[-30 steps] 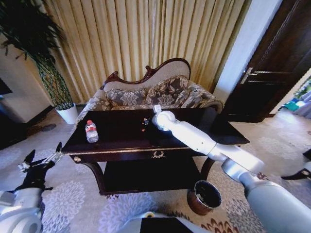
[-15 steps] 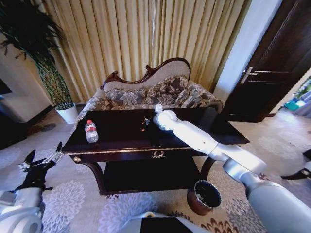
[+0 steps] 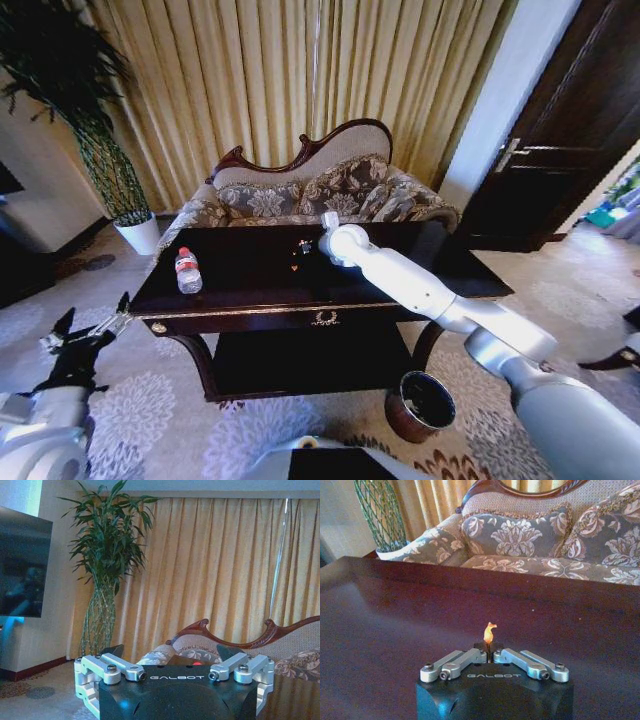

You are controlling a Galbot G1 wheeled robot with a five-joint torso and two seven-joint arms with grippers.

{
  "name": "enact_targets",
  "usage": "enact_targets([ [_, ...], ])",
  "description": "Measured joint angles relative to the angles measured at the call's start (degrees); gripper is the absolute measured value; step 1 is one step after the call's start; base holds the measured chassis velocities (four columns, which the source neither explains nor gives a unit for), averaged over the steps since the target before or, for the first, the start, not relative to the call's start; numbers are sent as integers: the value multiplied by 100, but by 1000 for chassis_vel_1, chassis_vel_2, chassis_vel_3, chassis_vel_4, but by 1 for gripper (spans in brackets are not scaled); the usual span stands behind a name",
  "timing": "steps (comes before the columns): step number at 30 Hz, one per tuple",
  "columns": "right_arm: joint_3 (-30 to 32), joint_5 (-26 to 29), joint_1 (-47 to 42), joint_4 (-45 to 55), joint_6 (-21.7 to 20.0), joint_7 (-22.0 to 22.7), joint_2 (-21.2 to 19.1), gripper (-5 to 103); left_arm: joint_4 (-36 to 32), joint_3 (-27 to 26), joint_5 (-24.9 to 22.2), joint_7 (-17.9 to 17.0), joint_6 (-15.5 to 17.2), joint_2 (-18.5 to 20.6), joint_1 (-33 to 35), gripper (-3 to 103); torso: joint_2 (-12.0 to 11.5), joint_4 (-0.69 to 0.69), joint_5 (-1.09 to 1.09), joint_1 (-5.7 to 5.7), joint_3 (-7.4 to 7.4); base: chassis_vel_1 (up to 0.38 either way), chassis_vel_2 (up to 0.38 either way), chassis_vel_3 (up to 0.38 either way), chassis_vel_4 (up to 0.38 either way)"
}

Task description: Move to the front of the table and place the trash on the table into the trash bin.

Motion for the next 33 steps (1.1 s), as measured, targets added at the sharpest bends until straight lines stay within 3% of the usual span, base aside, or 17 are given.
enact_targets([
  [2, 103, -27, -41, 174, 203, -112, -143, 2, -2, -2, -1, 0, 0, 5, 0, 100, 1, 0, 0, 0, 0, 0, 0, 0, 0],
  [9, 243, -158, -116, 357, 336, -199, -279, 2, 5, -1, -3, 0, 0, 5, -5, 100, 1, 0, 0, 0, 0, 0, 0, 0, 0],
  [22, 656, -1089, -464, 755, 903, -468, -538, 2, 41, 62, -6, 7, 0, 73, -34, 100, 1, 0, 0, -1, 0, 0, 0, 0, 0],
  [31, 1243, -1400, -931, 1015, 1217, -500, -883, 2, 87, 103, -2, 14, 0, 152, -65, 100, 1, 0, 0, -1, -1, 0, 0, 0, 0],
  [33, 1396, -1710, -1124, 1075, 1336, -601, -1000, 2, 88, 148, 4, 23, 0, 160, -68, 100, 1, 0, 1, 0, 0, 0, 0, 0, 0],
])
